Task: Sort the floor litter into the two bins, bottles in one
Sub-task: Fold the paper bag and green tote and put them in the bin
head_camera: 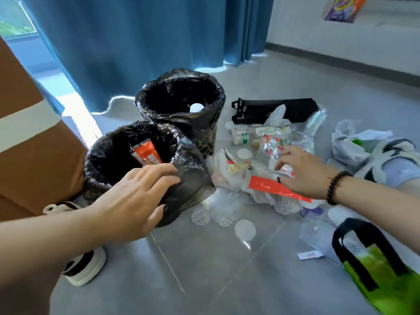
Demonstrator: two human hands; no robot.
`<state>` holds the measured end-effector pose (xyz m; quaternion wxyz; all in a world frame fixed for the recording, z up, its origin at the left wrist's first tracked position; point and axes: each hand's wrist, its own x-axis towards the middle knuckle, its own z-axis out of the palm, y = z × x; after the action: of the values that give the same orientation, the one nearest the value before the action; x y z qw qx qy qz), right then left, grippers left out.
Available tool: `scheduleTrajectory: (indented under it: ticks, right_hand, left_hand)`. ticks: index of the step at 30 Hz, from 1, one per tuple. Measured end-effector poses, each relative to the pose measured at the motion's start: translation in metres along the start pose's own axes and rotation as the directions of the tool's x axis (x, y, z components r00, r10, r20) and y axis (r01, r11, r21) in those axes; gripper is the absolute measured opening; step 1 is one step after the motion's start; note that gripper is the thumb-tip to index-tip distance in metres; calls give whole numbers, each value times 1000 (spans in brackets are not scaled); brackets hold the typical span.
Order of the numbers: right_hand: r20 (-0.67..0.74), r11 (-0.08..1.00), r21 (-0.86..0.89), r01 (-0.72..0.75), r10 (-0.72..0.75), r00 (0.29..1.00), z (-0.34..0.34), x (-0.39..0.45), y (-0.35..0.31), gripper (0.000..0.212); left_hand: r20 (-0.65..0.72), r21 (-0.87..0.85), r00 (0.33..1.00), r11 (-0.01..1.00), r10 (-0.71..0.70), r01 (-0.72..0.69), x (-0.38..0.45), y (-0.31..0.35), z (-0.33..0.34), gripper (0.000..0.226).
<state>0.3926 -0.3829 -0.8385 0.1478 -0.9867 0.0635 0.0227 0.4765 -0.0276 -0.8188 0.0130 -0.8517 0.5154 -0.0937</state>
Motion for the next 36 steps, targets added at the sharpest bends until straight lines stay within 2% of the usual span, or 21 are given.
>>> scheduleTrajectory:
  ticks: [3, 7, 9, 10, 12, 17, 18, 19, 21, 23, 25, 27, 29, 31, 33, 36]
  right_hand:
    - [116, 966, -104, -235, 247, 962, -4, -40, 49, 8]
    - [223, 852, -288, -436, 503, 835, 15, -90, 99, 34]
    - [256, 819, -246, -519, 571, 780, 23, -110, 118, 38]
    - [277, 803, -190, -565, 596, 754, 27, -117, 125, 51]
    - [332, 805, -92, -585, 579, 745, 34, -122, 128, 72]
    - [539, 886, -79, -457, 423, 728, 45, -117, 120, 110]
    - [563, 900, -132, -415, 413, 716, 47, -116, 119, 110]
    - [571, 913, -206, -353, 405, 714, 50, -115, 119, 101]
    - [555, 917, -323, -235, 384, 737, 57, -112, 118, 58]
    - [516, 921, -340, -191, 352, 781, 60, -108, 112, 7]
    - [500, 938, -308, -160, 303, 811, 63, -103, 106, 20]
    - [470, 961, -231, -151, 247, 848, 58, -95, 97, 23]
    - [382, 978, -108, -181, 209, 900, 43, -87, 85, 27]
    - [280, 976, 49, -211, 190, 941, 21, -80, 68, 31]
    - [199, 936, 277, -218, 166, 966, -1, -75, 50, 28]
    - [109, 757, 628, -182, 145, 983, -30, -76, 20, 19]
  left_hand:
    - [60, -17, 976, 978, 208, -207, 20, 42, 6, 67]
    - [175, 13, 912, 925, 371, -379, 39, 77, 21, 72]
    - [224, 41, 877, 895, 425, -445, 55, 86, 27, 79]
    - [234, 51, 862, 880, 450, -473, 66, 90, 28, 82]
    - [223, 70, 852, 864, 473, -498, 86, 97, 29, 82]
    - [155, 84, 874, 875, 461, -476, 118, 109, 28, 81]
    - [165, 82, 877, 880, 451, -468, 120, 110, 30, 79]
    - [176, 78, 879, 884, 444, -462, 120, 109, 31, 77]
    - [196, 77, 879, 887, 434, -455, 118, 107, 34, 69]
    - [220, 83, 881, 891, 420, -445, 113, 104, 36, 67]
    - [240, 71, 882, 899, 405, -432, 107, 98, 37, 66]
    - [287, 53, 877, 907, 386, -417, 101, 96, 34, 64]
    - [336, -20, 869, 925, 363, -379, 94, 96, 30, 64]
    - [401, -113, 869, 957, 291, -268, 81, 91, 27, 67]
    - [414, -198, 875, 963, 250, -182, 67, 85, 21, 73]
    - [478, -366, 856, 930, 197, -10, 52, 80, 12, 93]
